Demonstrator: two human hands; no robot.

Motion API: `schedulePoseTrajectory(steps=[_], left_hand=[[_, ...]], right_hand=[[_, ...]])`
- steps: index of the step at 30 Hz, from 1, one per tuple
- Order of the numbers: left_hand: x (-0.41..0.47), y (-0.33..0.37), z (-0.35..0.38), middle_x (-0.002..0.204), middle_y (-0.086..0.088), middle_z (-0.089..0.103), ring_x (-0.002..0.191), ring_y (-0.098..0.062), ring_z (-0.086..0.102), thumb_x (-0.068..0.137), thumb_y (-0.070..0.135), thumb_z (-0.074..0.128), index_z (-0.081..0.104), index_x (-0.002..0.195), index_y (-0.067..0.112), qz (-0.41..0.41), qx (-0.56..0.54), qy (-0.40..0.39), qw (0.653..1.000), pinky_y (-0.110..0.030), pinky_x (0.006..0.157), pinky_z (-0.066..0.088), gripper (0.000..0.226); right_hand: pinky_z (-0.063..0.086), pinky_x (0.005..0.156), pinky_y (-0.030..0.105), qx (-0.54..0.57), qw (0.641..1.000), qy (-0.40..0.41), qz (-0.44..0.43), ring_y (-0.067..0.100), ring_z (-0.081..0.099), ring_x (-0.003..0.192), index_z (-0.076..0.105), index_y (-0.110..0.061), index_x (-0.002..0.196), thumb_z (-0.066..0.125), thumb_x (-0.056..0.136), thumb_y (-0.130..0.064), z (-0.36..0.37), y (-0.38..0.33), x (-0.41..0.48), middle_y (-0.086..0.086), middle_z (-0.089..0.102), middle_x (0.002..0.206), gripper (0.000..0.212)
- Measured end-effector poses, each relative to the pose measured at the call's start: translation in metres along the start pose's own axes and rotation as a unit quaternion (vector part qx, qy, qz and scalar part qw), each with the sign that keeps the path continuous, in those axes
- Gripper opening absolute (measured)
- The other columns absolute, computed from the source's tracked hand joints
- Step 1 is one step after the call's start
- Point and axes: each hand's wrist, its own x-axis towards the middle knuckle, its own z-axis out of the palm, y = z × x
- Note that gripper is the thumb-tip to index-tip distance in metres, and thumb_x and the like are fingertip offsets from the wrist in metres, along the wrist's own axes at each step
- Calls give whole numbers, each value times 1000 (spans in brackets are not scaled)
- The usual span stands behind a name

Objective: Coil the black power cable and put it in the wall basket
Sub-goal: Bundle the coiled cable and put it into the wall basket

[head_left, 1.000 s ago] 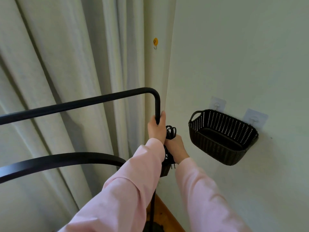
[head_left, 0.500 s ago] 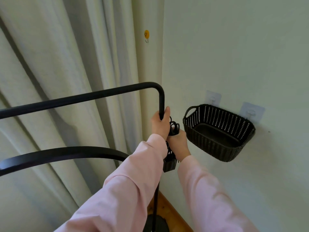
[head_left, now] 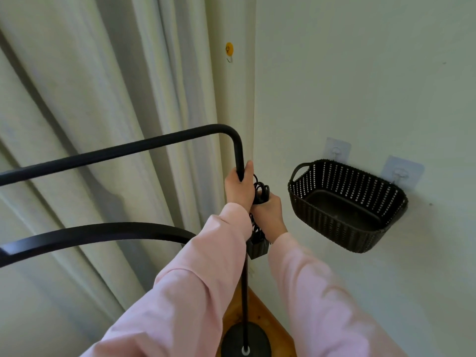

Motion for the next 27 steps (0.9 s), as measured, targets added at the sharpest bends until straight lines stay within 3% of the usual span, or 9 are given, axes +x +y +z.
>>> schedulePoseTrajectory(steps=[4, 10, 14, 20, 24, 27], left_hand=[[2, -3, 1, 57, 2, 33, 52, -11, 32, 92, 31, 51, 35, 59, 17, 6, 4, -6, 1000, -21, 51, 31, 39], [11, -3, -1, 58, 2, 36, 53, -12, 36, 92, 35, 49, 36, 61, 19, 0, 32, -38, 999, -23, 52, 33, 37], [16, -5, 5, 60, 1, 41, 56, -15, 39, 91, 33, 49, 39, 62, 16, -7, 49, -53, 997, -27, 57, 36, 35], [11, -6, 6, 59, 1, 42, 52, -13, 37, 93, 26, 47, 42, 69, 10, 0, 42, -42, 998, -23, 51, 32, 29], [2, -6, 4, 62, 3, 42, 55, -11, 39, 93, 24, 46, 46, 78, 8, 12, 47, -43, 998, -21, 52, 32, 22], [-3, -11, 1, 57, 2, 36, 54, -17, 37, 93, 24, 45, 38, 64, 14, 8, 58, -43, 997, -26, 52, 31, 31]], right_hand=[[40, 41, 14, -2, 1000, 11, 8, 12, 46, 49, 49, -11, 62, 56, 77, 13, -1, 3, 1, 3, 52, 56, 29], [42, 52, 24, 5, 1000, 15, 21, 14, 50, 50, 55, -10, 67, 63, 76, 5, 1, 2, 5, 5, 56, 58, 20], [45, 51, 22, 23, 998, 33, 54, 12, 55, 50, 62, -1, 86, 66, 77, 4, -7, 7, 8, 6, 61, 64, 11], [46, 59, 28, 19, 997, 64, 50, 24, 57, 66, 54, -9, 73, 59, 76, 9, -15, 7, 9, 9, 57, 69, 19], [47, 58, 26, 26, 996, 71, 50, 18, 57, 55, 56, -4, 81, 58, 77, 7, -17, 3, 6, 8, 58, 66, 12], [47, 55, 25, 29, 996, 69, 42, 15, 55, 49, 55, -4, 76, 59, 76, 8, -19, 0, 3, 7, 56, 62, 13]])
